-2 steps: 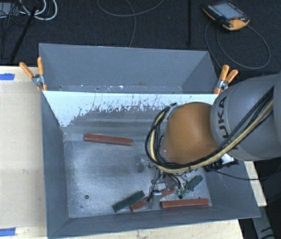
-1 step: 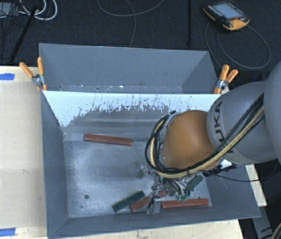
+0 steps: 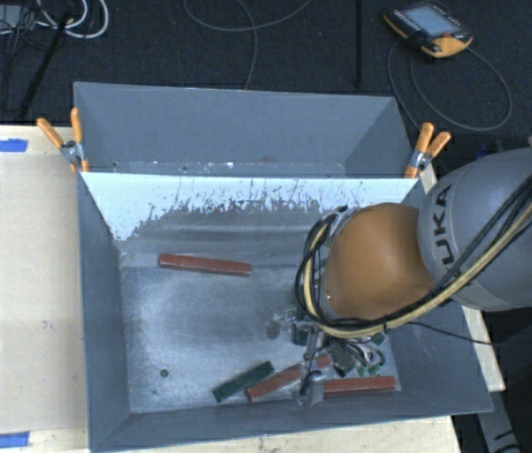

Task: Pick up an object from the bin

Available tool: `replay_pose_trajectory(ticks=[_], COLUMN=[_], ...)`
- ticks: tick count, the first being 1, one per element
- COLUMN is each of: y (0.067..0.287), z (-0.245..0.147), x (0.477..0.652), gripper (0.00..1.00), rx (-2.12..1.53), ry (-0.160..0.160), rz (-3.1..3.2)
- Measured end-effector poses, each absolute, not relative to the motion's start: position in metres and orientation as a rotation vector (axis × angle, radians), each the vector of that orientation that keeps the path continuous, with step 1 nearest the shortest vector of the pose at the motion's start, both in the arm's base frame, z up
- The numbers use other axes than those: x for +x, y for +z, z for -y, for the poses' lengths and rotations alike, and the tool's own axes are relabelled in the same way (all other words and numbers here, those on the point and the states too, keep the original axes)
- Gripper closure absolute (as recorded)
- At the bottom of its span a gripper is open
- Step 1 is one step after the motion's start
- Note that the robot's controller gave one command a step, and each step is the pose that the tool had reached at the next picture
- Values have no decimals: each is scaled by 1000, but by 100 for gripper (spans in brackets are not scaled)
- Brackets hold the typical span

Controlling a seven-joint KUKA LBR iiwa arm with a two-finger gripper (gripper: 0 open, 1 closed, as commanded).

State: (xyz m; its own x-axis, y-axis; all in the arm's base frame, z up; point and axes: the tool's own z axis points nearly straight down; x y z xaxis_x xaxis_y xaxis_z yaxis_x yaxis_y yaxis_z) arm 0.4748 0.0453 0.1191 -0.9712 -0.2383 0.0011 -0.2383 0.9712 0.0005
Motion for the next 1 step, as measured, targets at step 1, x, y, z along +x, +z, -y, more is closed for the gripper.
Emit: replay_pose_trajectory(ticks=[1], y=[78], z=[-30], x=[478], gripper=[0], rx=[258], ry=[-1], rz=[3137])
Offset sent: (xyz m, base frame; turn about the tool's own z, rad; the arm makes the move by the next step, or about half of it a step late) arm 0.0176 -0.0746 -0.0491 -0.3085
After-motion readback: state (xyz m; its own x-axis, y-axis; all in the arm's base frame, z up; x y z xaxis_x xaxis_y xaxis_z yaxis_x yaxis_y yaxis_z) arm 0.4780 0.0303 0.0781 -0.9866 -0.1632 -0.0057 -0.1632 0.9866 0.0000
